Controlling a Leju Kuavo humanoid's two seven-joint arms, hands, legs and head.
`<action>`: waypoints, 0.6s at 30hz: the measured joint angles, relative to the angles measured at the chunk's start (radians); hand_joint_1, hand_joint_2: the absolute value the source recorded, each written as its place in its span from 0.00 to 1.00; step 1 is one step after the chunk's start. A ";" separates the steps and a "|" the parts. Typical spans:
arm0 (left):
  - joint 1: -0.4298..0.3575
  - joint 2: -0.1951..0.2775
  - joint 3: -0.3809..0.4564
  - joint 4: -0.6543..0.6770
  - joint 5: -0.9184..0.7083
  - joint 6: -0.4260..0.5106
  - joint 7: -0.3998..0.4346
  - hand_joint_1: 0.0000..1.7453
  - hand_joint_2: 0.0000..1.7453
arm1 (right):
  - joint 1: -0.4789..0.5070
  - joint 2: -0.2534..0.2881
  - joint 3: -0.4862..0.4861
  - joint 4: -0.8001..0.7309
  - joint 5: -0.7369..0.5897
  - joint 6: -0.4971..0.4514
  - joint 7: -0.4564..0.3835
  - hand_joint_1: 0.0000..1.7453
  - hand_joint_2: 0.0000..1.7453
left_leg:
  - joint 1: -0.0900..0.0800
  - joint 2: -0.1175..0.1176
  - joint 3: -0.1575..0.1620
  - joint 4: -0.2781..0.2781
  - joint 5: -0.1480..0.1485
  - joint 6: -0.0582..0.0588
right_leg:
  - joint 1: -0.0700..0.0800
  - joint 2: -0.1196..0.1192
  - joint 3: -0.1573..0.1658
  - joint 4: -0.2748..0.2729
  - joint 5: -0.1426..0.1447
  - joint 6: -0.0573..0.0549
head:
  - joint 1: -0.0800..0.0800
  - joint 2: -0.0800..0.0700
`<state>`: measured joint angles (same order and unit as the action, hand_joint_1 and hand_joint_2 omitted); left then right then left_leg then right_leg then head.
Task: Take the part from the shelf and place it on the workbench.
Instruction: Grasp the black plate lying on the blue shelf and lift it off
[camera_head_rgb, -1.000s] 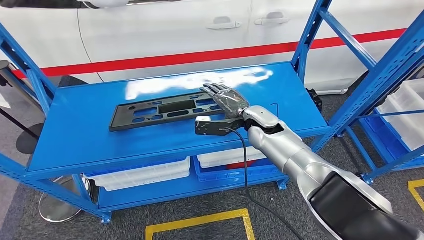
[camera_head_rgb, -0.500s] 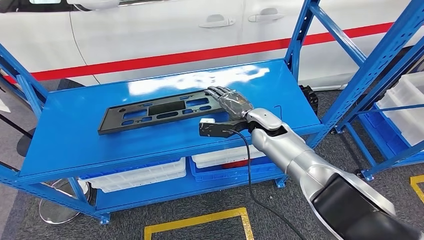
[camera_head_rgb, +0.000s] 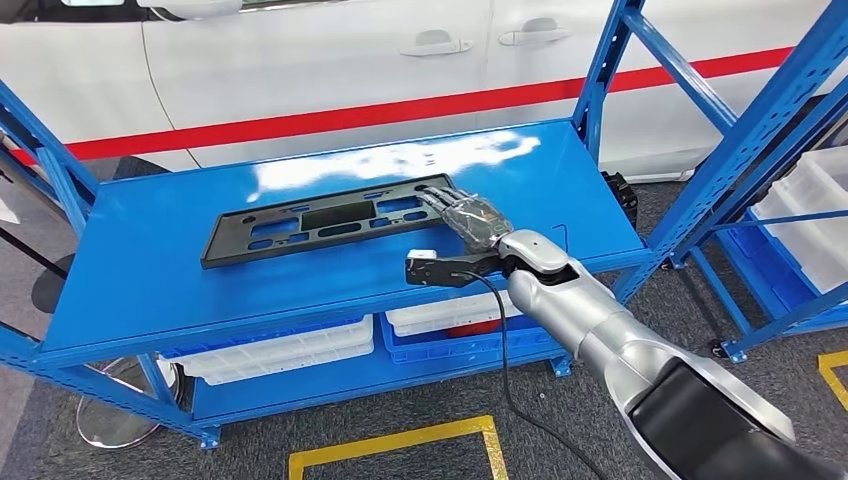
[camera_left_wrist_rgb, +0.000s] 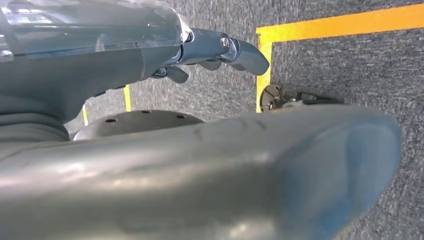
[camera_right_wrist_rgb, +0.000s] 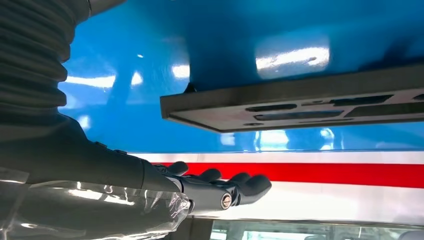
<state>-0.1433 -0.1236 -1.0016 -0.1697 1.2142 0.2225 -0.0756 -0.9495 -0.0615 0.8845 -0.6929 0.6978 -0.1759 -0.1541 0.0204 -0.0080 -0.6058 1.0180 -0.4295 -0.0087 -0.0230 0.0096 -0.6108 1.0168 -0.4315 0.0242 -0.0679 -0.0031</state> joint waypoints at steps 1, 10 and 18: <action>0.000 0.000 0.001 0.000 0.002 -0.002 -0.002 0.00 0.00 | 0.002 -0.001 0.000 -0.002 0.001 0.000 0.000 0.00 1.00 | 0.000 0.001 0.000 -0.005 -0.004 0.004 | 0.000 0.000 0.001 0.004 0.005 0.004 | 0.000 0.000; 0.005 -0.001 0.011 0.000 0.009 -0.013 -0.014 0.00 0.00 | 0.008 -0.011 -0.004 -0.009 0.011 0.001 -0.004 0.00 1.00 | 0.015 0.002 0.075 -0.038 -0.028 0.017 | -0.012 -0.005 -0.136 0.230 -0.063 0.044 | 0.000 0.000; 0.008 0.001 0.020 0.000 0.009 -0.002 -0.018 0.00 0.00 | 0.023 -0.027 -0.010 -0.005 0.011 0.000 -0.010 0.00 1.00 | 0.030 0.001 0.101 -0.012 -0.073 -0.049 | -0.009 -0.005 -0.079 0.025 0.051 -0.004 | -0.001 0.000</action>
<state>-0.1353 -0.1227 -0.9817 -0.1697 1.2232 0.2204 -0.0937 -0.9267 -0.0882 0.8748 -0.6975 0.7091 -0.1760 -0.1642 0.0505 -0.0067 -0.5050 1.0064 -0.5029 -0.0577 -0.0316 0.0046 -0.6897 1.0420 -0.3807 0.0199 -0.0686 -0.0026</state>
